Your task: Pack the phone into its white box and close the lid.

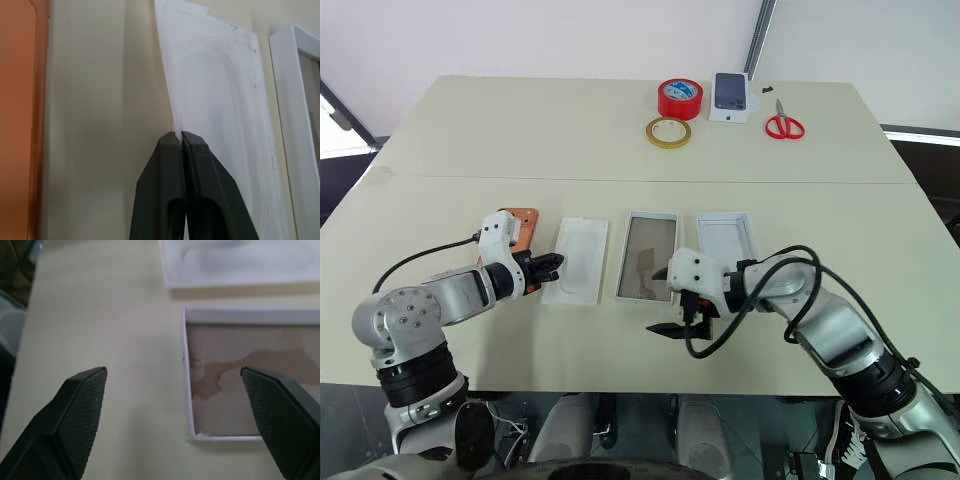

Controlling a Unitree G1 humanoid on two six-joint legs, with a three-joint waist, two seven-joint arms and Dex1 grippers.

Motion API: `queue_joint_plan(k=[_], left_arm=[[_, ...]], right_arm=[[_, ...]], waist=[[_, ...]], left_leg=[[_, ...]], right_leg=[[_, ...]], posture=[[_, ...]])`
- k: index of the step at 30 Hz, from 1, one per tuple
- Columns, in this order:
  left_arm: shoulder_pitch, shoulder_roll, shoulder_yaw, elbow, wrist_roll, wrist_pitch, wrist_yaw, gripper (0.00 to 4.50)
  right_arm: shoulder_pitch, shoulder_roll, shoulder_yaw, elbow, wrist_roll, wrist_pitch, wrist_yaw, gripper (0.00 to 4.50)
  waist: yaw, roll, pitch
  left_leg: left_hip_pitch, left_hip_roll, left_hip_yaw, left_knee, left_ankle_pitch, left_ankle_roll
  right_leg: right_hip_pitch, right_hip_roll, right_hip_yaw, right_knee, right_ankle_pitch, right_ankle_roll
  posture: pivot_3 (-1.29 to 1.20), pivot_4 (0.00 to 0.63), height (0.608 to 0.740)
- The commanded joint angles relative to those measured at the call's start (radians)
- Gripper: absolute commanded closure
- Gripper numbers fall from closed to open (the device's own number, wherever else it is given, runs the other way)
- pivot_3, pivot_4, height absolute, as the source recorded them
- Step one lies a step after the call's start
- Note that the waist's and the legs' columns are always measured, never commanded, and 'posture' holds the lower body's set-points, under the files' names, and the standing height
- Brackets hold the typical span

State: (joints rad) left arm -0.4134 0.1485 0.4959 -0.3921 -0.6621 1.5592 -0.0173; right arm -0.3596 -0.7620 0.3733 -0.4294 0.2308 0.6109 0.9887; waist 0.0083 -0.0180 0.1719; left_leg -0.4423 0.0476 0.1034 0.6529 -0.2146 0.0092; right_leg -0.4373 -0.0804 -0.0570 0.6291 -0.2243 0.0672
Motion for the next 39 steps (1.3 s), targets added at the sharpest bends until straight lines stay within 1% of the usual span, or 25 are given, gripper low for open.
queue_joint_plan(k=[1, 2, 3, 6, 7, 8, 9, 10, 14, 20, 24, 26, 28, 29, 33, 34, 39], left_arm=[[-0.049, -0.031, 0.095, -0.020, -0.006, -0.009, 0.003, 4.50], [-0.063, -0.045, 0.123, -0.026, -0.016, -0.006, -0.001, 4.50], [-0.074, -0.054, 0.140, -0.030, -0.019, -0.001, -0.004, 4.50], [-0.098, -0.066, 0.178, -0.048, -0.030, 0.012, -0.019, 4.50], [-0.102, -0.067, 0.184, -0.052, -0.031, 0.016, -0.023, 4.50], [-0.106, -0.068, 0.189, -0.057, -0.033, 0.018, -0.026, 4.50], [-0.110, -0.069, 0.194, -0.062, -0.033, 0.020, -0.028, 4.50], [-0.115, -0.071, 0.199, -0.067, -0.033, 0.024, -0.030, 4.50], [-0.125, -0.071, 0.198, -0.074, -0.025, 0.029, -0.038, 4.50], [-0.153, -0.082, 0.180, -0.095, -0.031, 0.030, -0.048, 4.50], [-0.167, -0.088, 0.169, -0.096, -0.012, 0.039, -0.037, 4.50], [-0.171, -0.098, 0.165, -0.101, -0.008, 0.046, -0.033, 4.50], [-0.170, -0.106, 0.151, -0.107, 0.000, 0.047, -0.031, 4.50], [-0.169, -0.108, 0.140, -0.107, 0.006, 0.043, -0.029, 4.50], [-0.178, -0.123, 0.118, -0.097, 0.022, 0.024, -0.019, 4.50], [-0.184, -0.131, 0.112, -0.092, 0.025, 0.021, -0.017, 4.50], [-0.198, -0.172, 0.051, -0.068, 0.055, 0.024, -0.004, 4.50]], right_arm=[[-0.030, 0.025, 0.032, 0.000, -0.052, 0.012, -0.035, 0.54], [-0.034, 0.031, 0.046, 0.005, -0.067, 0.016, -0.042, 0.80], [-0.037, 0.036, 0.054, 0.009, -0.077, 0.019, -0.046, 1.27], [-0.056, 0.062, 0.085, 0.015, -0.108, 0.032, -0.061, 2.79], [-0.061, 0.069, 0.088, 0.014, -0.111, 0.038, -0.063, 3.40], [-0.067, 0.076, 0.093, 0.010, -0.112, 0.041, -0.062, 3.80], [-0.072, 0.079, 0.098, 0.006, -0.116, 0.040, -0.059, 4.33], [-0.080, 0.082, 0.110, 0.005, -0.127, 0.035, -0.055, 4.43], [-0.116, 0.110, 0.142, 0.028, -0.154, 0.029, -0.053, 4.43], [-0.227, 0.243, 0.210, 0.156, -0.221, 0.003, -0.080, 4.43], [-0.239, 0.290, 0.194, 0.185, -0.240, -0.009, -0.106, 4.43], [-0.237, 0.293, 0.165, 0.163, -0.208, 0.009, -0.089, 4.43], [-0.239, 0.288, 0.133, 0.144, -0.178, 0.034, -0.074, 3.86], [-0.239, 0.279, 0.116, 0.131, -0.165, 0.040, -0.066, 3.66], [-0.227, 0.244, 0.035, 0.087, -0.118, 0.063, -0.054, 1.60], [-0.219, 0.220, 0.005, 0.079, -0.107, 0.066, -0.047, 1.15], [-0.185, 0.097, -0.093, 0.087, -0.081, 0.048, -0.016, 1.15]], waist=[[0.002, 0.000, 0.000], [0.003, -0.001, 0.000], [0.003, -0.001, 0.000], [0.003, -0.001, 0.000], [0.003, -0.001, 0.000], [0.003, -0.001, 0.000], [0.003, -0.002, 0.000], [0.004, -0.002, 0.000], [0.003, -0.002, 0.000], [-0.002, -0.003, 0.001], [0.002, -0.003, 0.000], [0.003, -0.003, 0.000], [0.003, -0.003, 0.001], [0.003, -0.003, 0.001], [0.002, -0.003, 0.001], [0.002, -0.003, 0.001], [0.004, -0.004, 0.001]], left_leg=[[0.000, 0.000, 0.000, 0.000, 0.000, 0.000], [0.000, 0.000, 0.000, 0.000, 0.000, 0.000], [0.000, 0.000, 0.000, 0.000, 0.000, 0.000], [0.000, 0.000, 0.000, 0.000, 0.000, 0.000], [0.000, 0.000, 0.000, 0.000, 0.000, 0.000], [0.000, 0.000, 0.000, 0.000, 0.000, 0.000], [0.000, 0.000, 0.000, 0.000, 0.000, 0.000], [0.000, 0.000, 0.000, 0.000, 0.000, 0.000], [0.000, 0.000, 0.000, 0.000, 0.000, 0.000], [0.000, 0.000, 0.000, 0.000, 0.000, 0.000], [0.000, 0.000, 0.000, 0.000, 0.000, 0.000], [-0.001, -0.001, 0.000, 0.000, 0.000, 0.000], [0.000, -0.001, 0.000, 0.000, 0.000, 0.000], [0.000, 0.000, 0.000, 0.000, 0.000, 0.000], [0.000, 0.000, 0.000, 0.000, 0.000, 0.000], [0.000, 0.000, 0.000, 0.000, 0.000, 0.000], [-0.001, -0.001, 0.000, 0.000, 0.000, 0.000]], right_leg=[[0.000, 0.000, 0.000, 0.000, 0.000, 0.000], [0.000, 0.000, 0.000, 0.000, 0.000, 0.000], [0.000, 0.000, 0.000, 0.000, 0.000, 0.000], [0.000, 0.000, 0.000, 0.000, 0.000, 0.000], [0.000, 0.000, 0.000, 0.000, 0.000, 0.000], [0.000, 0.000, 0.000, 0.000, 0.000, 0.000], [0.000, 0.000, 0.000, 0.000, 0.000, 0.000], [0.000, 0.000, 0.000, 0.000, 0.000, 0.000], [0.000, 0.000, 0.000, 0.000, 0.000, 0.000], [0.000, 0.001, 0.000, 0.000, 0.000, 0.000], [0.000, 0.001, 0.000, 0.000, 0.000, 0.001], [0.000, 0.000, 0.000, 0.000, 0.000, 0.001], [0.001, 0.000, 0.000, 0.000, 0.000, 0.001], [0.001, 0.000, 0.000, 0.000, 0.000, 0.001], [0.000, 0.000, 0.000, 0.000, 0.000, 0.001], [0.000, 0.000, 0.000, 0.000, 0.000, 0.001], [0.001, -0.001, 0.000, -0.001, 0.000, 0.000]], posture=[[0.00, 0.150, 0.740], [0.00, 0.150, 0.740], [0.00, 0.150, 0.740], [0.00, 0.150, 0.740], [0.00, 0.150, 0.740], [0.00, 0.150, 0.740], [0.00, 0.150, 0.740], [0.00, 0.150, 0.740], [0.00, 0.150, 0.740], [0.00, 0.150, 0.740], [0.00, 0.150, 0.740], [0.00, 0.150, 0.740], [0.00, 0.150, 0.740], [0.00, 0.150, 0.740], [0.00, 0.150, 0.740], [0.00, 0.150, 0.740], [0.00, 0.150, 0.740]])
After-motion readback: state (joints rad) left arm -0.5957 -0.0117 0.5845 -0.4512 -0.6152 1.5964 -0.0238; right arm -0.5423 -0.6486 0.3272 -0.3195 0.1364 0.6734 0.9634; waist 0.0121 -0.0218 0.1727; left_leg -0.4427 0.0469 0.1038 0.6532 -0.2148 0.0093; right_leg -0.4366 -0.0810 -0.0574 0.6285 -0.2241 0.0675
